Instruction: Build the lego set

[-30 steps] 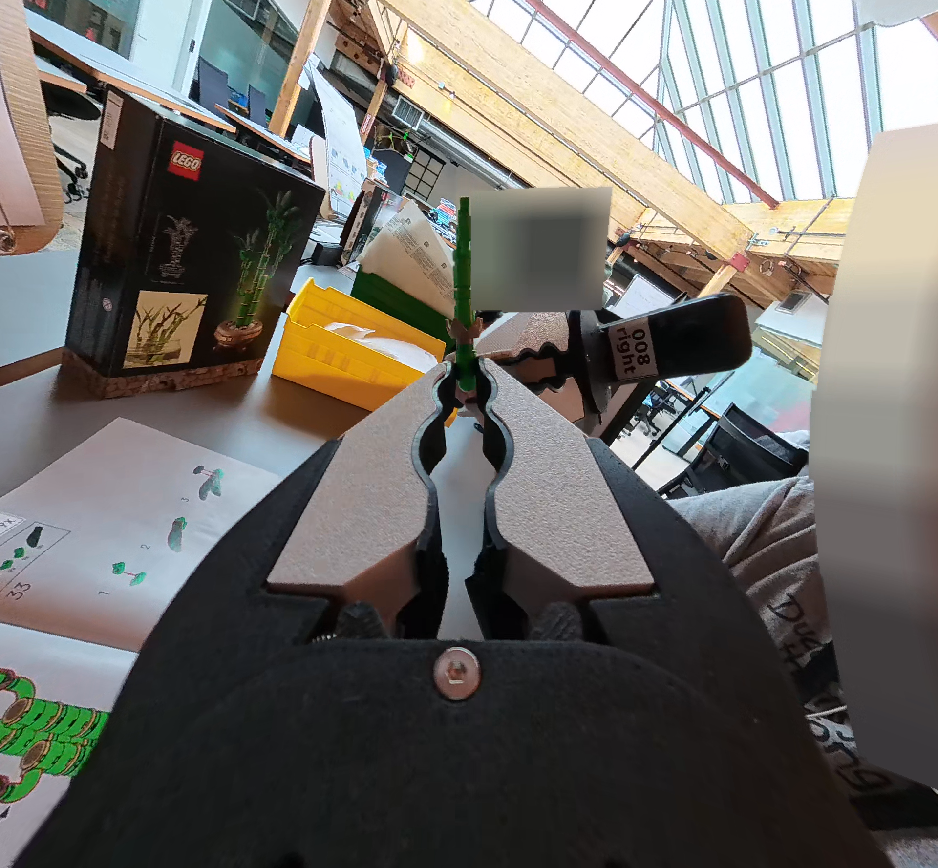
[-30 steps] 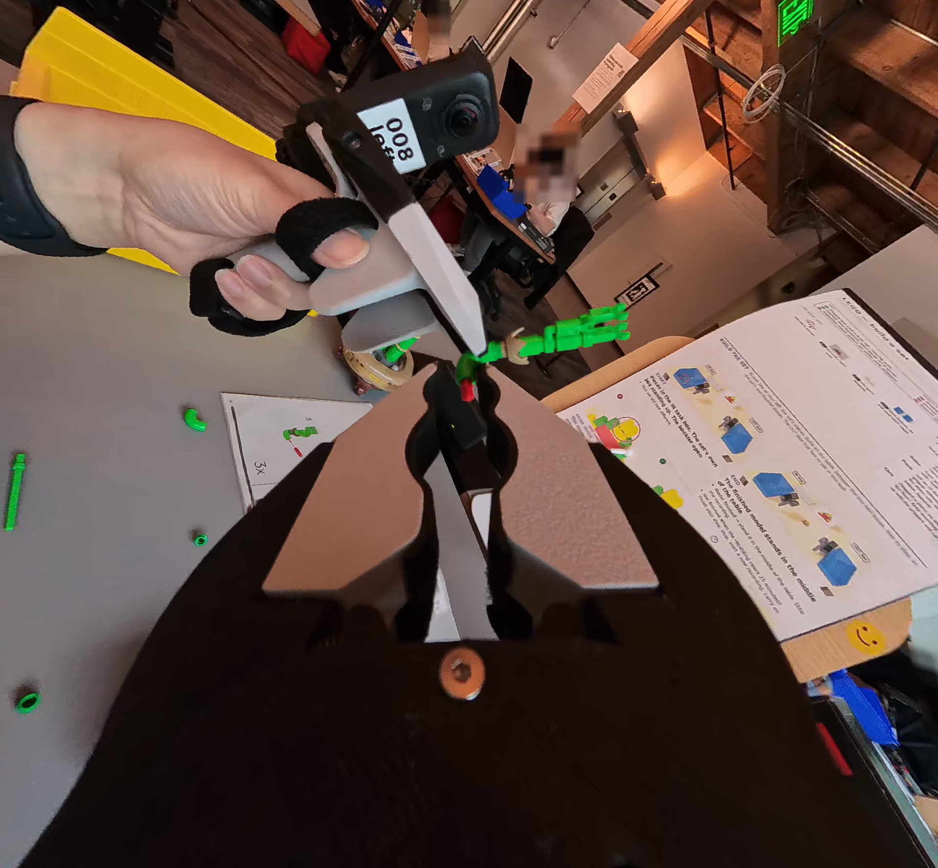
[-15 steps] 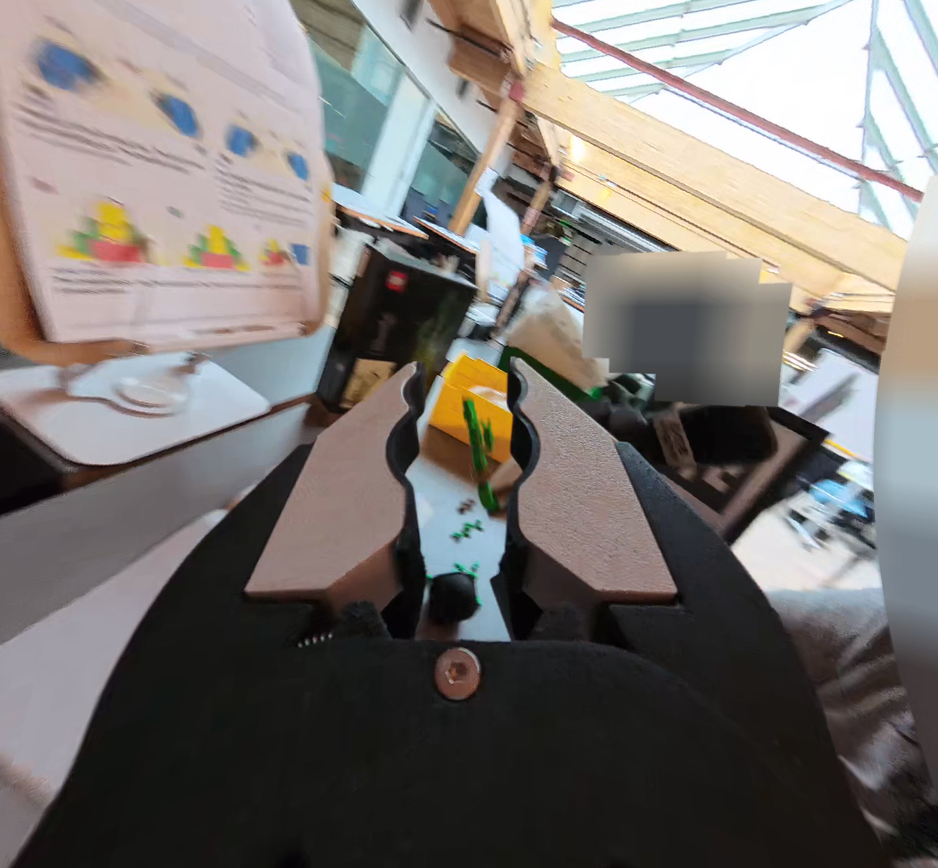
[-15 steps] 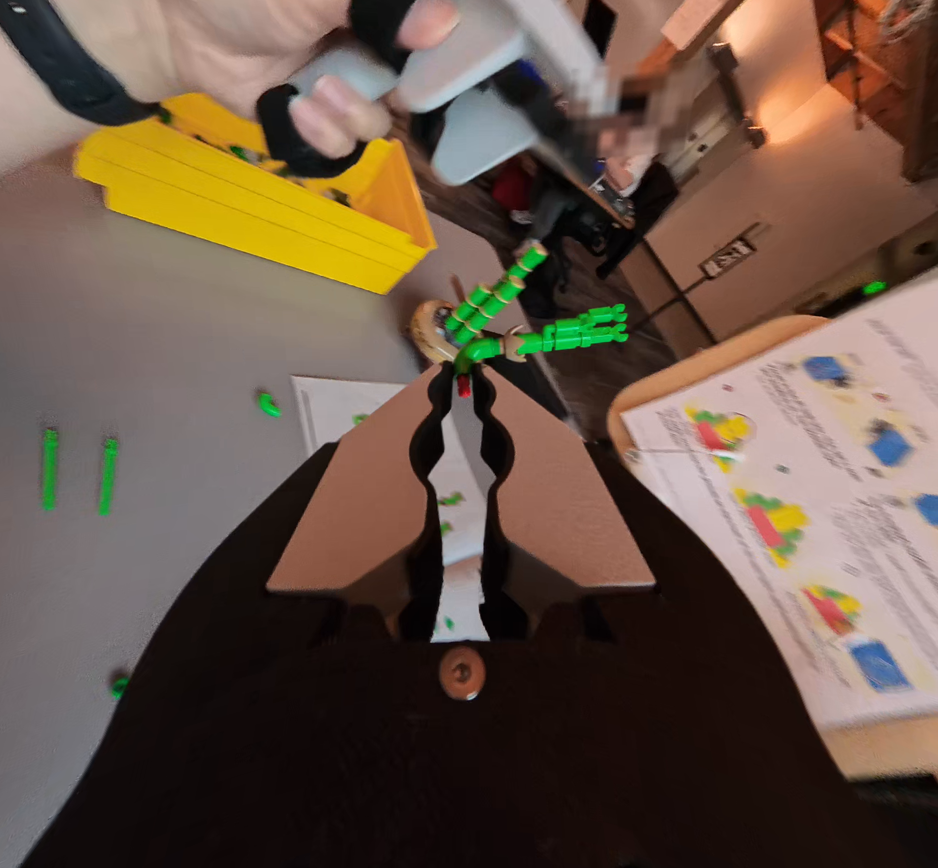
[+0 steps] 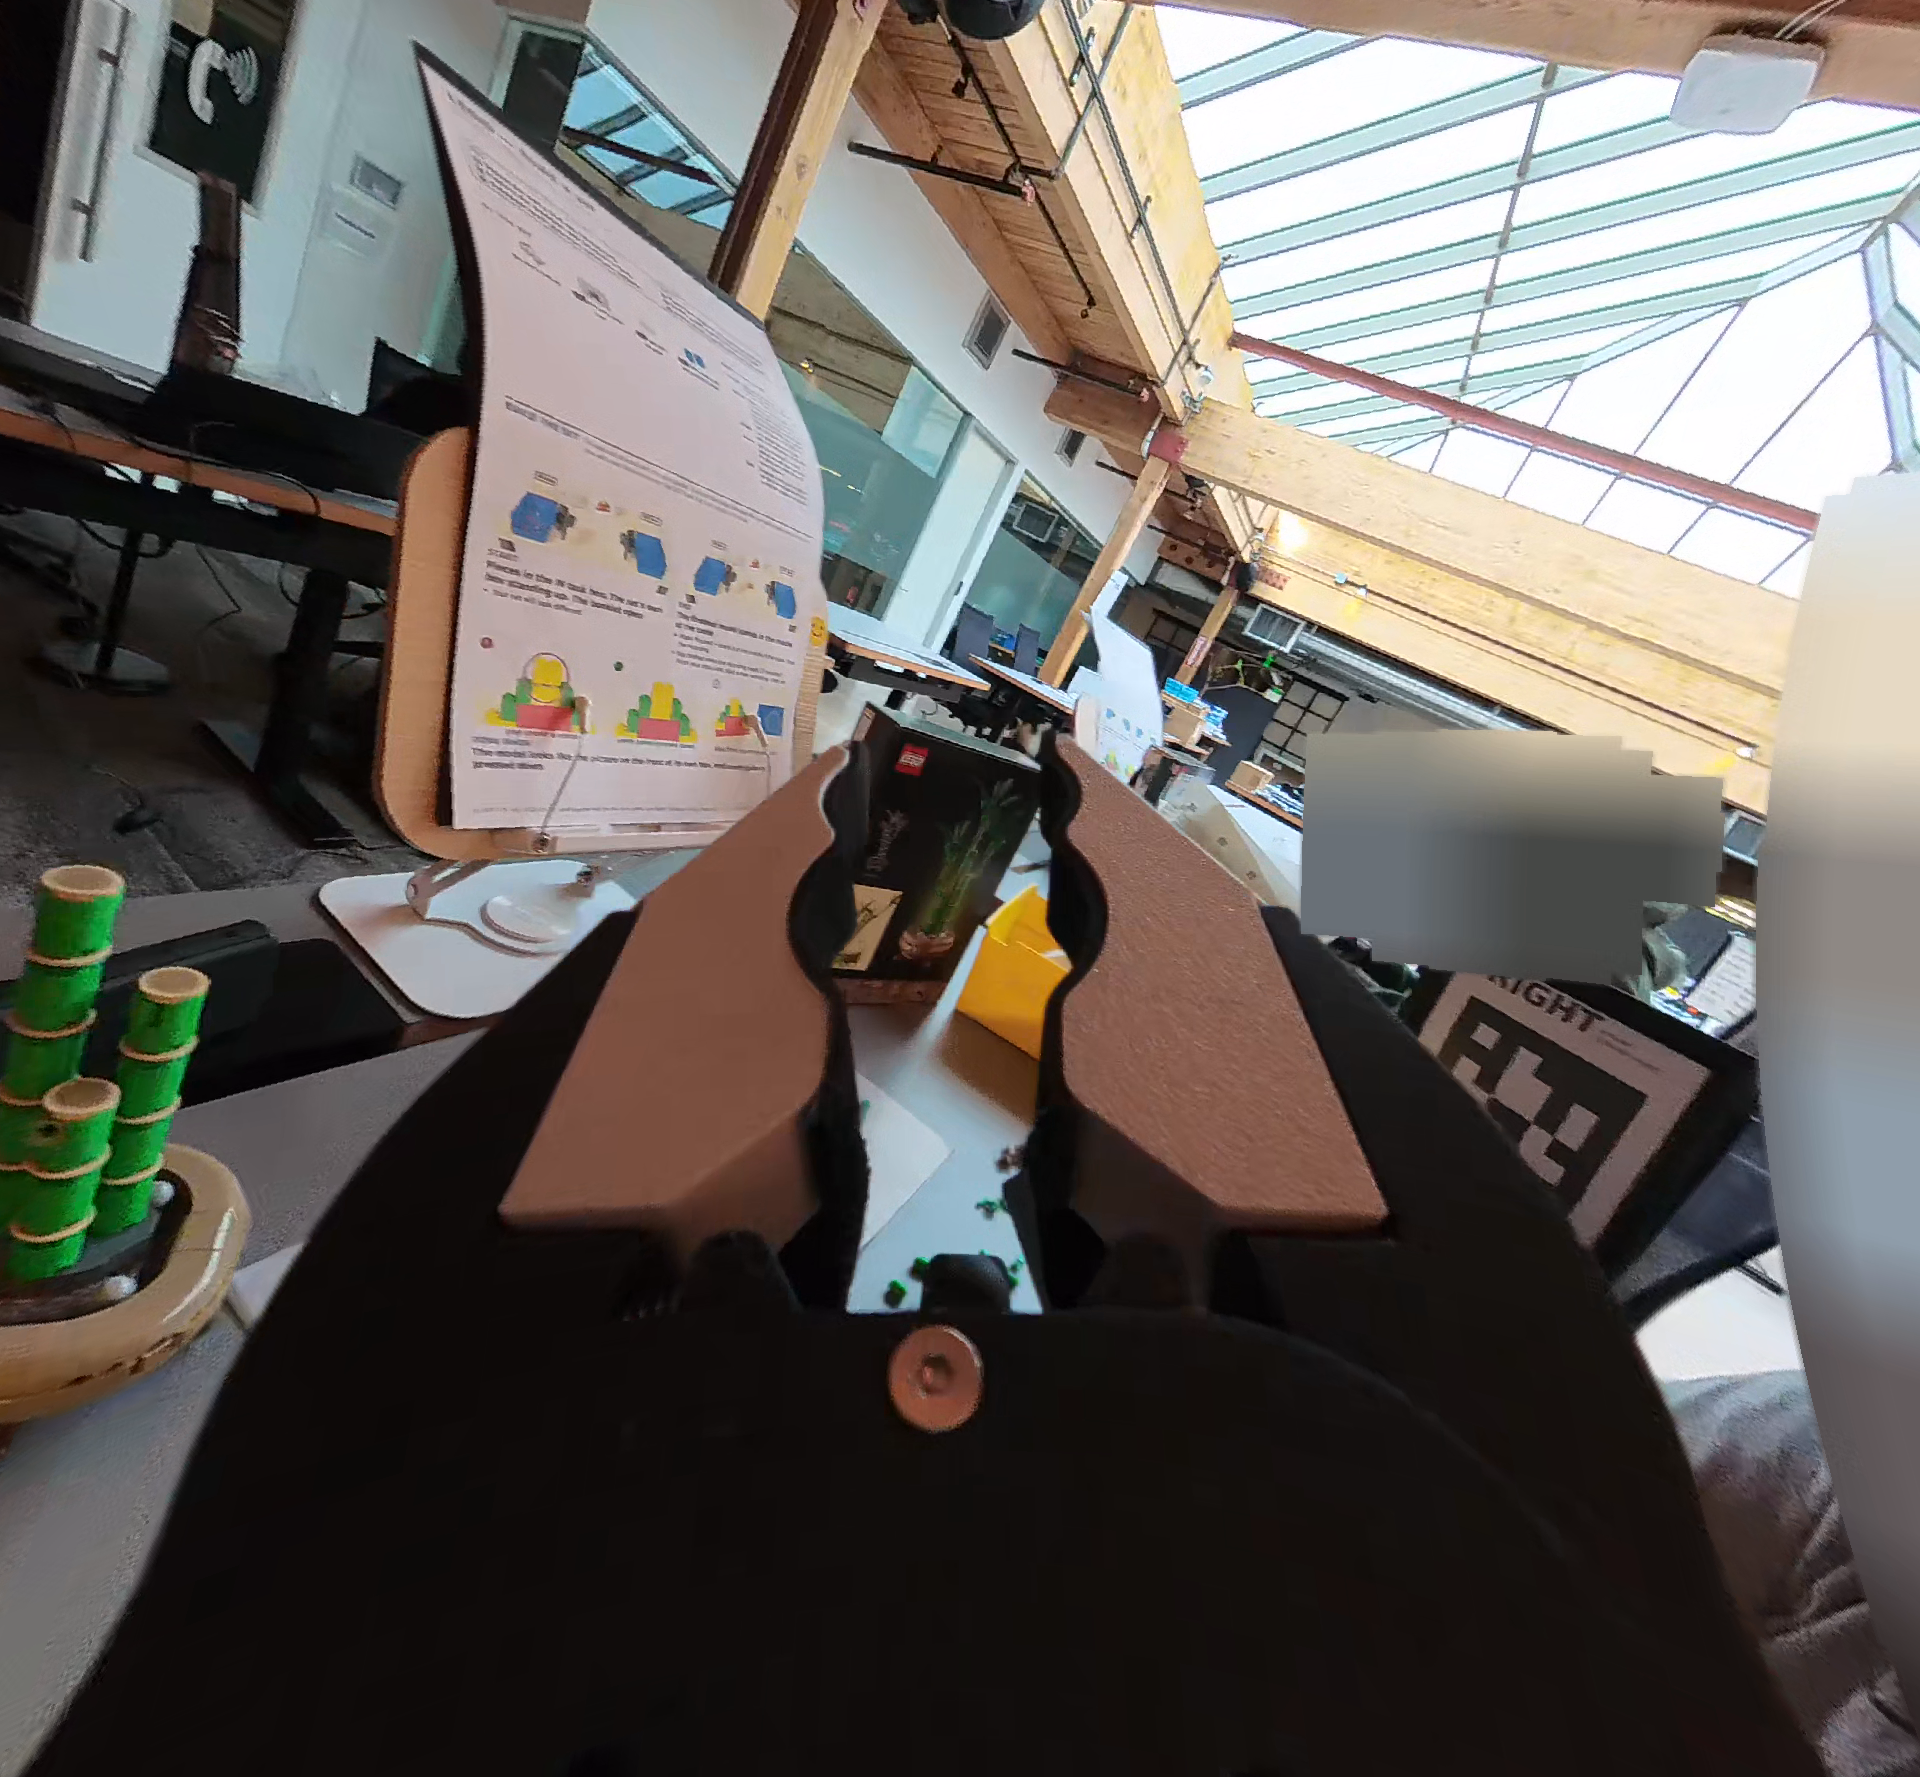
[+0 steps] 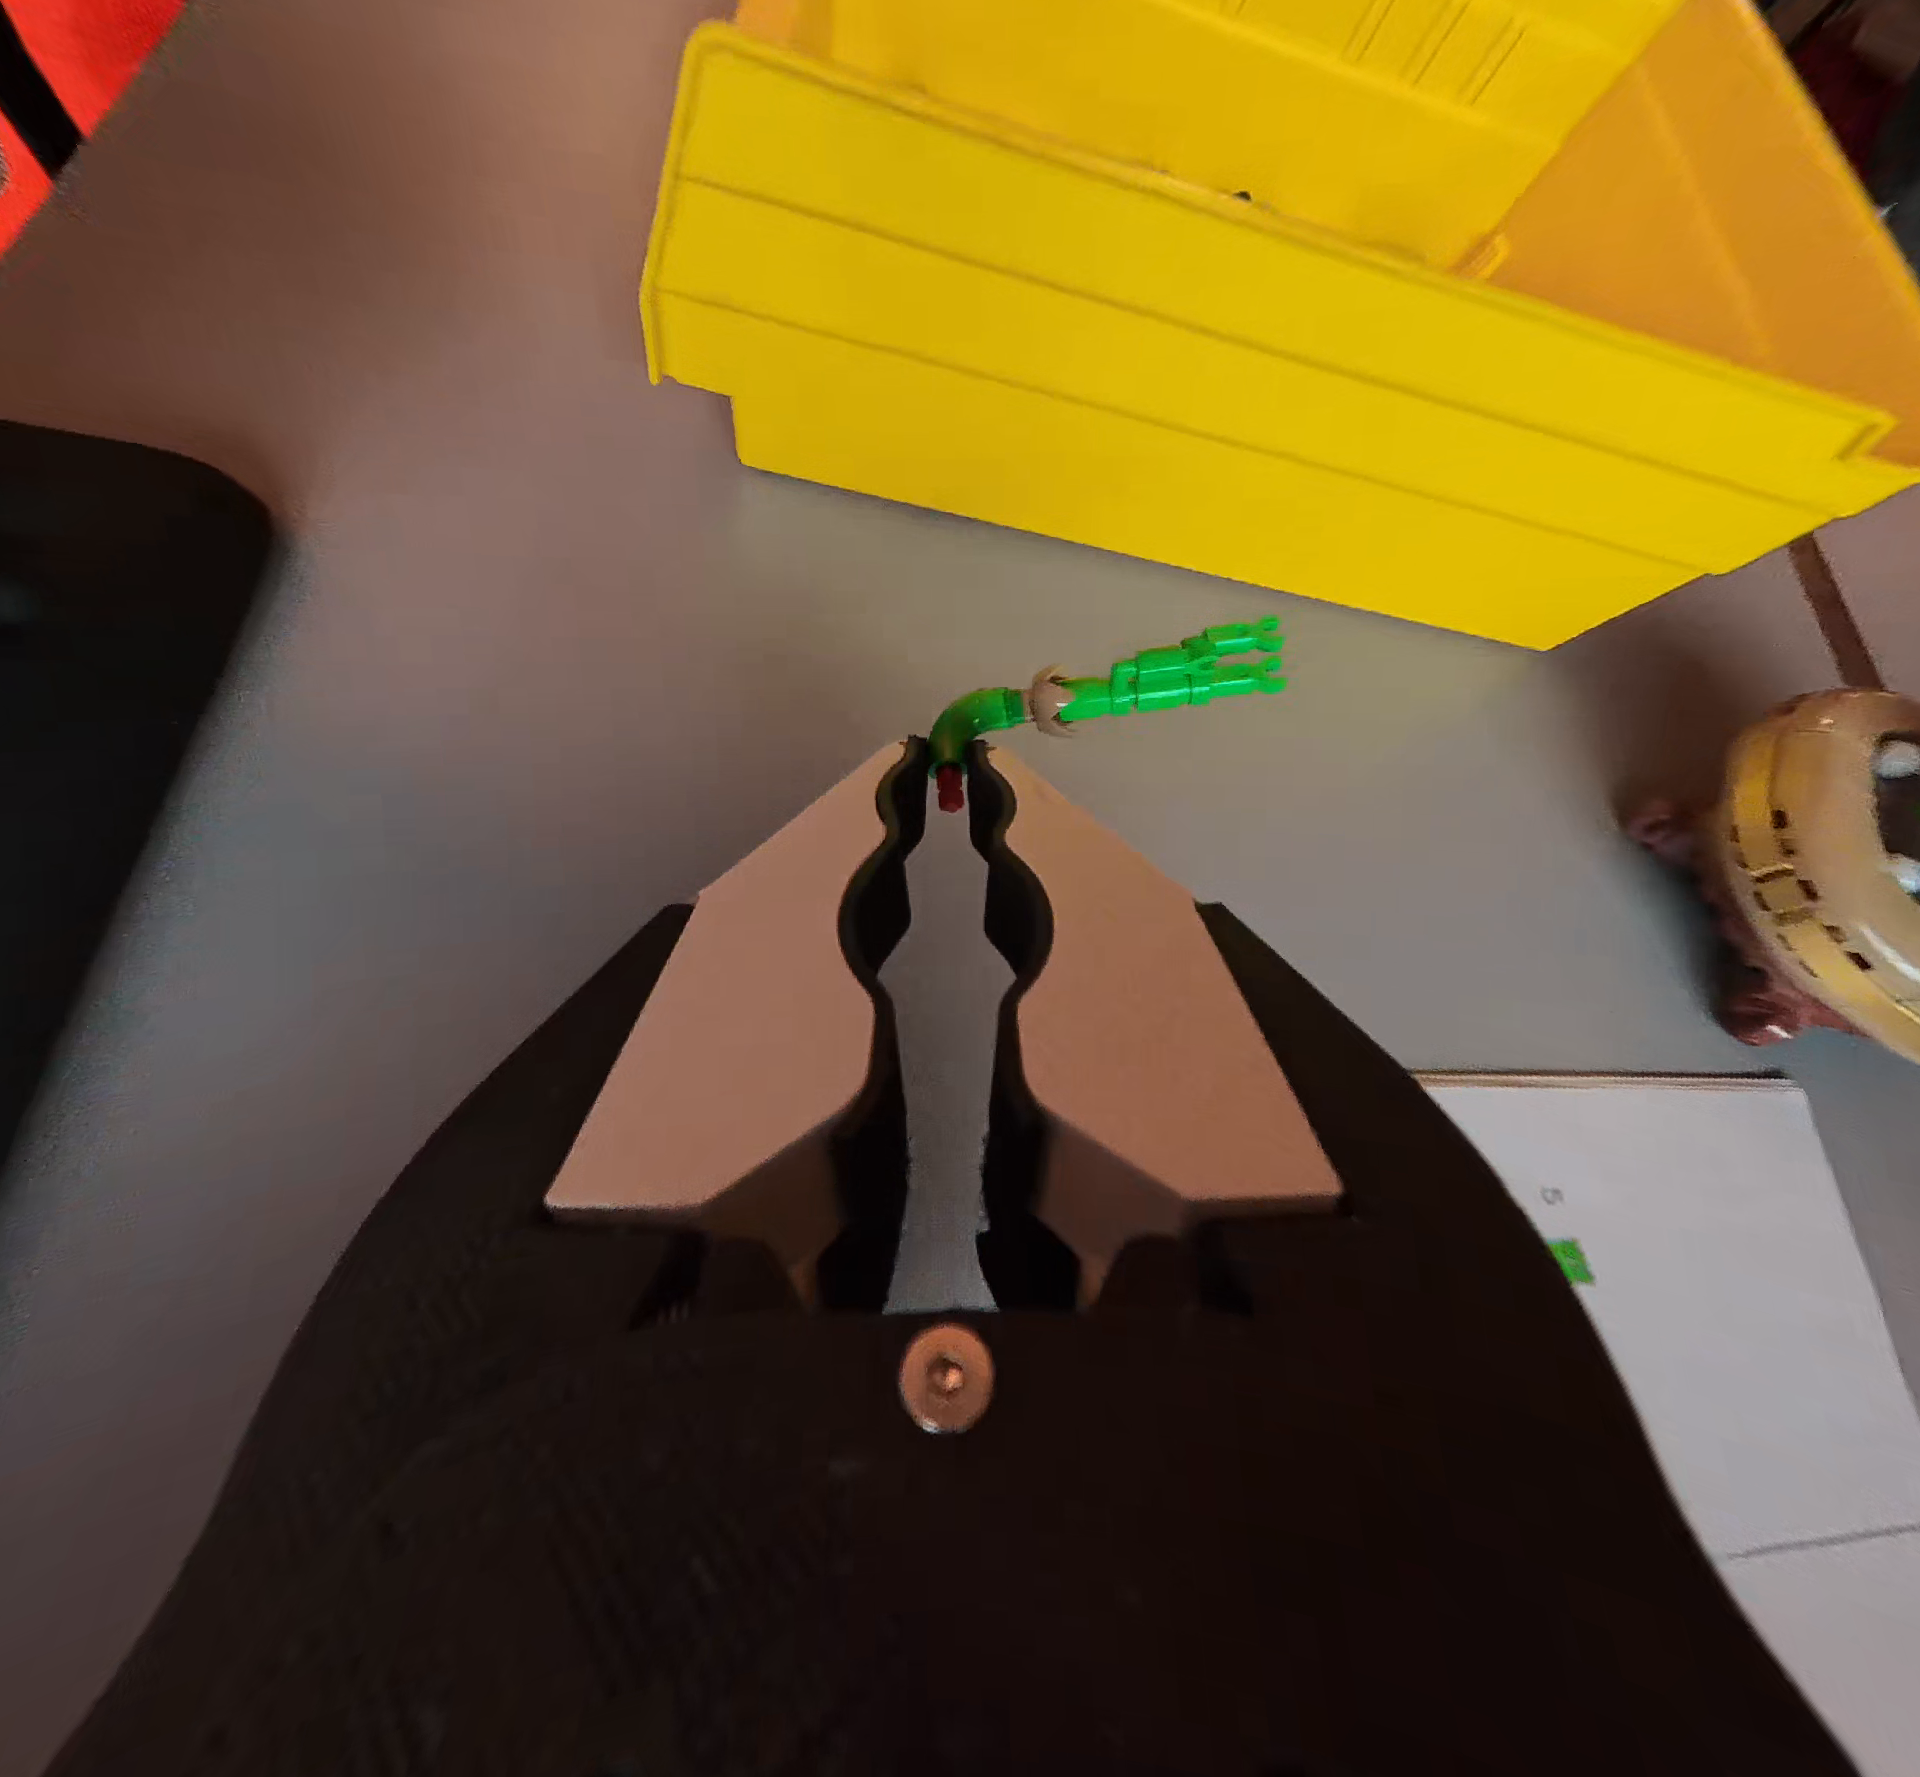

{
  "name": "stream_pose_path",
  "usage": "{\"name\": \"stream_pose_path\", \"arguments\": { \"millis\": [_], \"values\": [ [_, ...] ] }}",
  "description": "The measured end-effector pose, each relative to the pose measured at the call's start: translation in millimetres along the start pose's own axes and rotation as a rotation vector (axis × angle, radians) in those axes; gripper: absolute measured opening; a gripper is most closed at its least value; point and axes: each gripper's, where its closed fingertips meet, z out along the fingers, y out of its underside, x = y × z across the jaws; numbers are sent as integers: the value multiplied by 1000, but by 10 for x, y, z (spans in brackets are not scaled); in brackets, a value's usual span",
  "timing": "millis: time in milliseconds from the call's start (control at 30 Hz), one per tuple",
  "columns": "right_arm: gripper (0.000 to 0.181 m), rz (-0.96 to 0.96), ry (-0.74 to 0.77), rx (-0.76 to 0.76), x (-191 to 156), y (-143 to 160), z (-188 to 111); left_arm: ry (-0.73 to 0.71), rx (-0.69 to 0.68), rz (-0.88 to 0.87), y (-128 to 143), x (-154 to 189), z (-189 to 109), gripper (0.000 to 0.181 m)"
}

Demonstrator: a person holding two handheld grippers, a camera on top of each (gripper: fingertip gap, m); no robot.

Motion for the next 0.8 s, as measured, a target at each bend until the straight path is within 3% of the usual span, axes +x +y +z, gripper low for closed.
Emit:
{"name": "stream_pose_path", "arguments": {
  "millis": [133,700,800],
  "values": [
    [5,20,-33,-38,-45,79,98,66,-47,-49,83,44,44,30],
    [5,141,-87,-110,-61,329,221,49,-104,-67,205,-38,132,30],
    [13,136,-78,-119,-34,346,191,41,-112,-76,223,-65,141,30]
  ]
}}
